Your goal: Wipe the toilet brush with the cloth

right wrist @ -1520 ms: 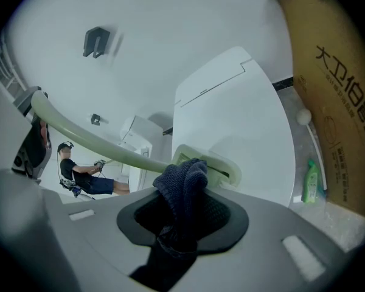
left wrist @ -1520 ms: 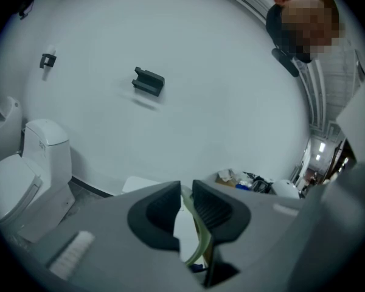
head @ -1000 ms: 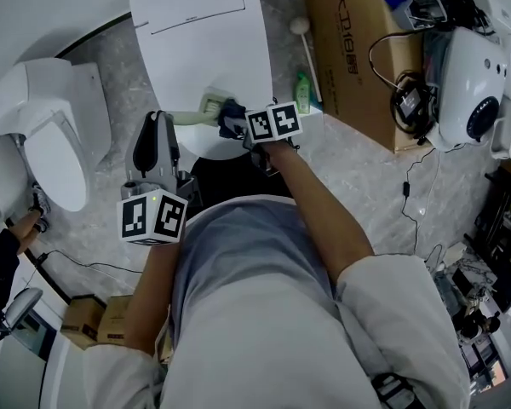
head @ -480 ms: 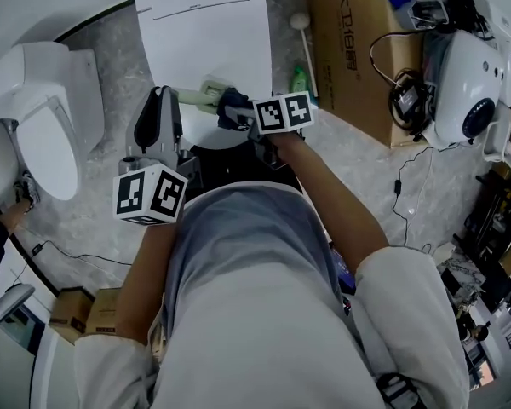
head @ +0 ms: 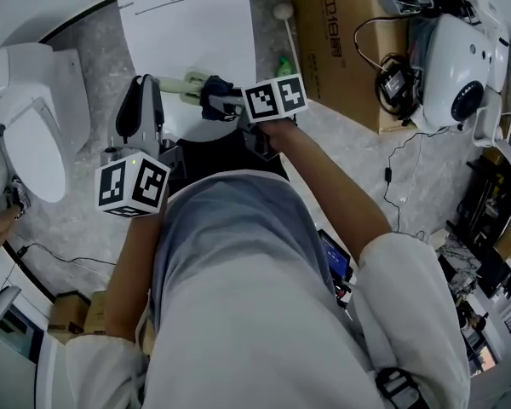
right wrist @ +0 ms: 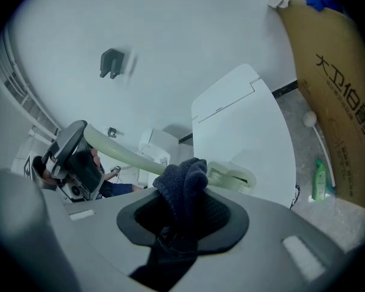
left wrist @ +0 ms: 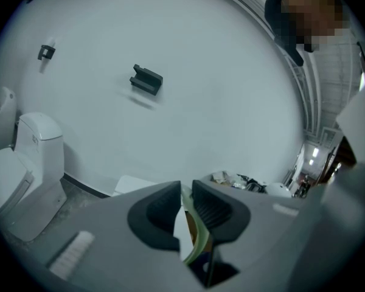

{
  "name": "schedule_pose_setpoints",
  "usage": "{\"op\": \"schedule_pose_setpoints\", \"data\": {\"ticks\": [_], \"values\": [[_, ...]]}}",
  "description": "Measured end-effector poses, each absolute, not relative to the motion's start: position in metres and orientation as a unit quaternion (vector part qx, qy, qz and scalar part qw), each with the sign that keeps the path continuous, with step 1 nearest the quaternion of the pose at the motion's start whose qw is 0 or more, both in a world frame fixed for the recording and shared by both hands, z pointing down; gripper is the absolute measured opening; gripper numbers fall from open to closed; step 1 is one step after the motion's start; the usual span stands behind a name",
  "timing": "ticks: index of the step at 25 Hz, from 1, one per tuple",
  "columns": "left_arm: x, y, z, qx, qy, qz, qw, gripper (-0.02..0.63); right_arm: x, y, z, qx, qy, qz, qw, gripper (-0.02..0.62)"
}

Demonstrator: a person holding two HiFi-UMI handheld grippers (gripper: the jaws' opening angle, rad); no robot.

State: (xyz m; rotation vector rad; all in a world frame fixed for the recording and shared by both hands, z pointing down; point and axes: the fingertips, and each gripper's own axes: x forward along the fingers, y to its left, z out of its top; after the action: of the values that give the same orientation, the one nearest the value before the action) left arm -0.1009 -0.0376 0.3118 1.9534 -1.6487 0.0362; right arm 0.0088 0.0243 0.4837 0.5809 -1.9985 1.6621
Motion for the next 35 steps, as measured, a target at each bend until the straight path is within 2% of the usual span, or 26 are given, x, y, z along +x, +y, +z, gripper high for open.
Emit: {"op": "schedule_pose_setpoints", "data": {"ticks": [35], "values": [[-0.099, -0.035, 0.309, 0.761, -0.575, 0.015, 0.301, 0.0, 0.0, 0.02, 0.412, 0.243, -0.75, 0.577, 0.213, 0.103]]}}
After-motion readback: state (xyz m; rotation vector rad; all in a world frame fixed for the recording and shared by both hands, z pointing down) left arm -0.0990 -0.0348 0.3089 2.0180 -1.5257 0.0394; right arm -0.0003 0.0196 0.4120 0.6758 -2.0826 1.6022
